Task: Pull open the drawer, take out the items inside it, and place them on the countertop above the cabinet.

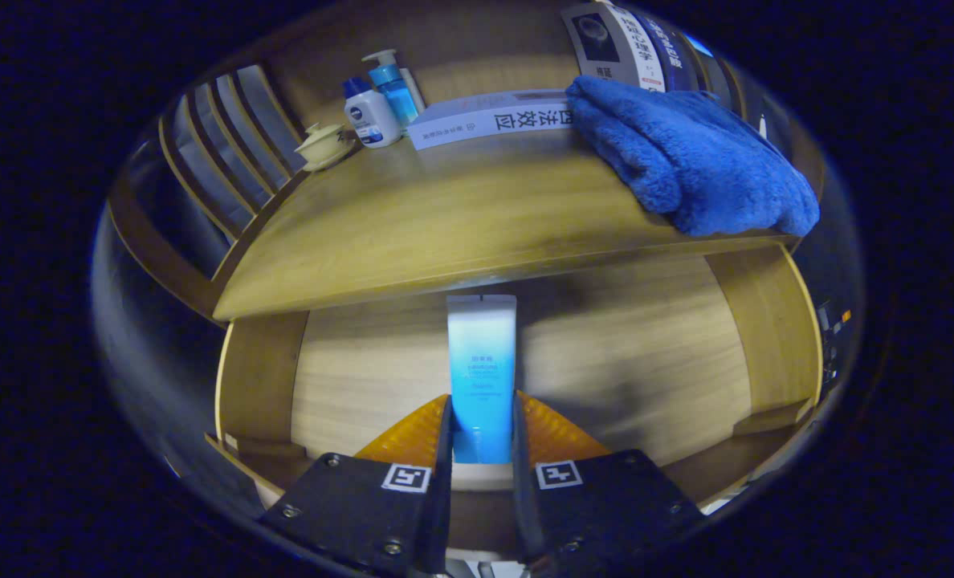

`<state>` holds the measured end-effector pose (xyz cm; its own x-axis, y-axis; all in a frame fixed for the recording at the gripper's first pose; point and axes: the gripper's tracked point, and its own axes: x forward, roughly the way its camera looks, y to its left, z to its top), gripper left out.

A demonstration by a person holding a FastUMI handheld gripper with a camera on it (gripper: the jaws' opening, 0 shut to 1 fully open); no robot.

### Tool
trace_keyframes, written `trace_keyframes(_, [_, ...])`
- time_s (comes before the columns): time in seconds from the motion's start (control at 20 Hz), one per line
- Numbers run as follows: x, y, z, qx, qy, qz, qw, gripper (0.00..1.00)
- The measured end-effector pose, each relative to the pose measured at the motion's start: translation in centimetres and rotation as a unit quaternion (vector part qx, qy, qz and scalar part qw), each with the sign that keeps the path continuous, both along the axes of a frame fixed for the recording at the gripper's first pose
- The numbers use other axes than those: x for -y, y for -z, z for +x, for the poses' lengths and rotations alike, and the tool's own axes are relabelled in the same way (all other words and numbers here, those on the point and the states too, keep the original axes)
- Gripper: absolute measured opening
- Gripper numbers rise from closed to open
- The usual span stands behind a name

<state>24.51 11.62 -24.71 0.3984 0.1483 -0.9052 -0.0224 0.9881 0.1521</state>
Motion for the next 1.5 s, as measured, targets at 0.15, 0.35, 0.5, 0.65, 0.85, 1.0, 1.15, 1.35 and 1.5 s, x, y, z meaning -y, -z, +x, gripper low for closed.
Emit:
trace_keyframes(0.15, [0.0,-1.5,-1.8,-0.001,-0.003,0.014,1.000,0.33])
trace_keyframes(0.35, [-0.8,-4.2,-3.4,0.018,0.004,0.047,0.999,0.33])
trace_keyframes(0.5, [-1.3,-6.7,-3.3,0.047,0.005,0.057,0.997,0.33])
trace_keyframes(0.65, [-2.1,-8.4,-1.9,0.078,-0.001,0.050,0.996,0.33])
trace_keyframes(0.85, [-2.1,-8.6,3.0,0.150,0.000,-0.008,0.989,0.33])
trace_keyframes(1.0, [-2.5,-7.6,6.3,0.184,-0.002,-0.046,0.982,0.33])
trace_keyframes(1.15, [-2.9,-5.9,8.1,0.186,0.001,-0.060,0.981,0.33])
trace_keyframes(1.35, [-3.0,-5.6,9.3,0.198,0.001,-0.062,0.978,0.33])
trace_keyframes(1.5, [-2.8,-5.9,9.6,0.212,0.012,-0.062,0.975,0.33])
